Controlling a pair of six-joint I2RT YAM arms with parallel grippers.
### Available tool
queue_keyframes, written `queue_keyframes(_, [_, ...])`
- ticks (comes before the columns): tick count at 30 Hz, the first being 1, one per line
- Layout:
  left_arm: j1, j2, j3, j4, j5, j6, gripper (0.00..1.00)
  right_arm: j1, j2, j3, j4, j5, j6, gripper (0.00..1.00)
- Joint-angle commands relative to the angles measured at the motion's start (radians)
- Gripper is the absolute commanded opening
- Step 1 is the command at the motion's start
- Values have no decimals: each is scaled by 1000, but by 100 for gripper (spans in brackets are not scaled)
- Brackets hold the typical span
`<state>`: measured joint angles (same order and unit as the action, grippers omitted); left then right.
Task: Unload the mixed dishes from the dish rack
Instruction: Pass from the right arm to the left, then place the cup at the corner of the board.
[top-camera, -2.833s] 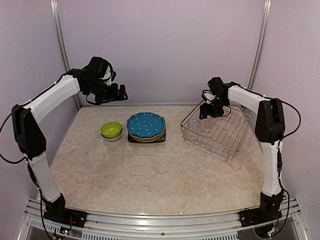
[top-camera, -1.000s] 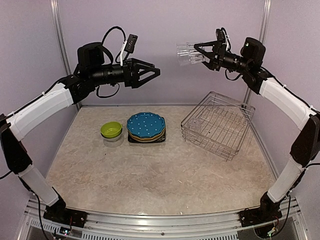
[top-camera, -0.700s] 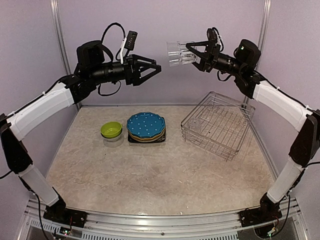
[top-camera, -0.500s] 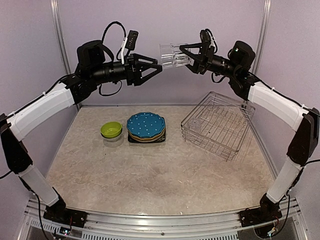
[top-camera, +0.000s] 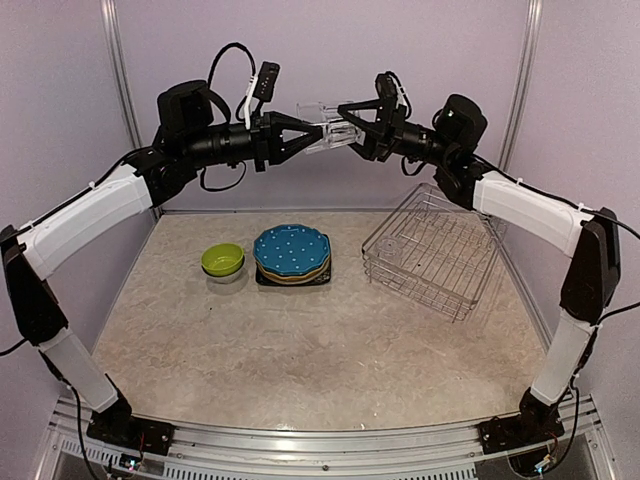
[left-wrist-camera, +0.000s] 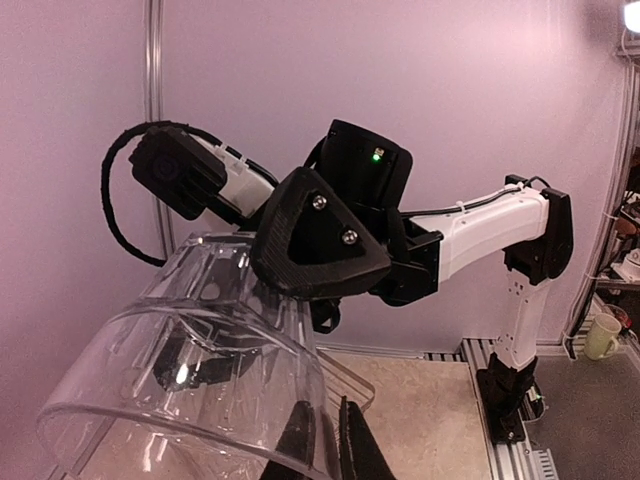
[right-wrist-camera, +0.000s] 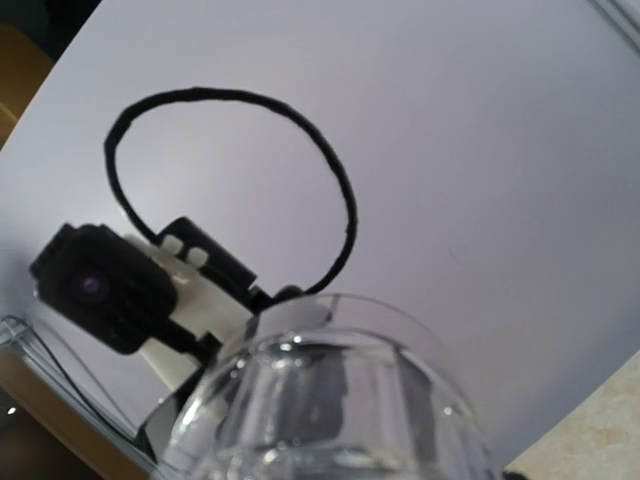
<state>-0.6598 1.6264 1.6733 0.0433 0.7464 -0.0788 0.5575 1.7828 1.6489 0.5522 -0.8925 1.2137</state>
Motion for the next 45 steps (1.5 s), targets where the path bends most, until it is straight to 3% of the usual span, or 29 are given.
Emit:
queue_keyframes(1, [-9, 7, 16, -18, 30, 6, 2, 10, 26, -3, 97, -6, 41, 42])
queue_keyframes(4, [-7, -12, -8, -13, -5, -6, 0, 10, 36, -1, 97, -10, 40, 50])
queue_keyframes(9, [5, -48, -34, -34, -39, -21, 0, 3, 43, 7, 31, -7, 0, 87])
queue_keyframes(12, [21, -69, -38, -86, -66, -42, 0, -7, 45, 26, -32, -9, -47, 97])
queue_keyframes(19, [126, -109, -22, -258, -178, -216, 0, -49, 19, 57, -280, 7, -225, 99])
queue_keyframes(25, [241, -138, 40, -575, -409, -349, 0, -85, -26, 91, -630, 91, -474, 99])
queue_keyframes(36, [432, -183, 16, -837, -559, -482, 0, -107, -36, 85, -725, 74, -572, 99])
queue_keyframes(45, [586, -79, 50, -1061, -601, -613, 0, -112, -19, 177, -948, 142, -728, 99])
